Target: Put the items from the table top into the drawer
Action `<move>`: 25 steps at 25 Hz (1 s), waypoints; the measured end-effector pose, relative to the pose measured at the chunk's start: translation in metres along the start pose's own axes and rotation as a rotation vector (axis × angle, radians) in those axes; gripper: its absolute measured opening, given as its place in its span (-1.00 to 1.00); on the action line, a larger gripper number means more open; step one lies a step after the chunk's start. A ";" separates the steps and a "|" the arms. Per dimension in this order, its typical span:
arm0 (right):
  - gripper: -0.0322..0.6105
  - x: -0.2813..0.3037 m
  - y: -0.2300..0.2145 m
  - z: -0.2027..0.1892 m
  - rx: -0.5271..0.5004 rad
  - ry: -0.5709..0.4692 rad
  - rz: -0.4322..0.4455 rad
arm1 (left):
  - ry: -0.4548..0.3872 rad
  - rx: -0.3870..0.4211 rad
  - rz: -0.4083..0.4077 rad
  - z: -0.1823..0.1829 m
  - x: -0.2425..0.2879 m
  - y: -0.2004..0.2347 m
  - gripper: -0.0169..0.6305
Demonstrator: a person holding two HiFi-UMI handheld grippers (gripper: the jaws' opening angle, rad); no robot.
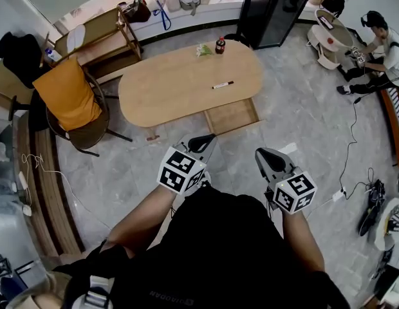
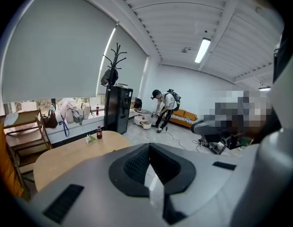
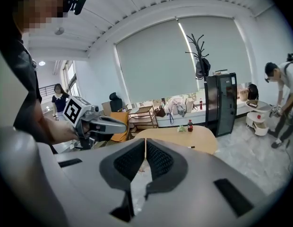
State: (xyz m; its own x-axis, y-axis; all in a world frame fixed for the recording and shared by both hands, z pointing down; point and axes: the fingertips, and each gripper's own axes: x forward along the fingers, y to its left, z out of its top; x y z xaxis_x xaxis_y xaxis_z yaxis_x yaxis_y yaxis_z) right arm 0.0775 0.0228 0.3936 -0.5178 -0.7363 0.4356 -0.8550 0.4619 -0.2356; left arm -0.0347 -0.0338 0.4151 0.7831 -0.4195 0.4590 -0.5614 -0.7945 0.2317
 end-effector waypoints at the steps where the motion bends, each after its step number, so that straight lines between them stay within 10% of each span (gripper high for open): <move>1: -0.89 0.009 -0.003 0.004 -0.006 0.007 0.004 | 0.004 -0.003 0.004 0.002 0.004 0.009 -0.94; 14: -0.89 0.107 -0.046 0.028 -0.105 0.129 0.150 | 0.033 -0.102 0.135 -0.001 0.026 0.088 -0.94; 25: -0.89 0.212 -0.174 0.047 -0.315 0.243 0.307 | 0.104 -0.251 0.340 0.021 0.125 0.158 -0.94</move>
State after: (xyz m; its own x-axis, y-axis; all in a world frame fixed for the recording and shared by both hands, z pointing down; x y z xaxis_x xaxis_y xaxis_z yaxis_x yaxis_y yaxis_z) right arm 0.1152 -0.2364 0.4862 -0.6906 -0.4243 0.5858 -0.5952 0.7935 -0.1270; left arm -0.0198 -0.2217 0.4910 0.5188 -0.5824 0.6258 -0.8402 -0.4822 0.2479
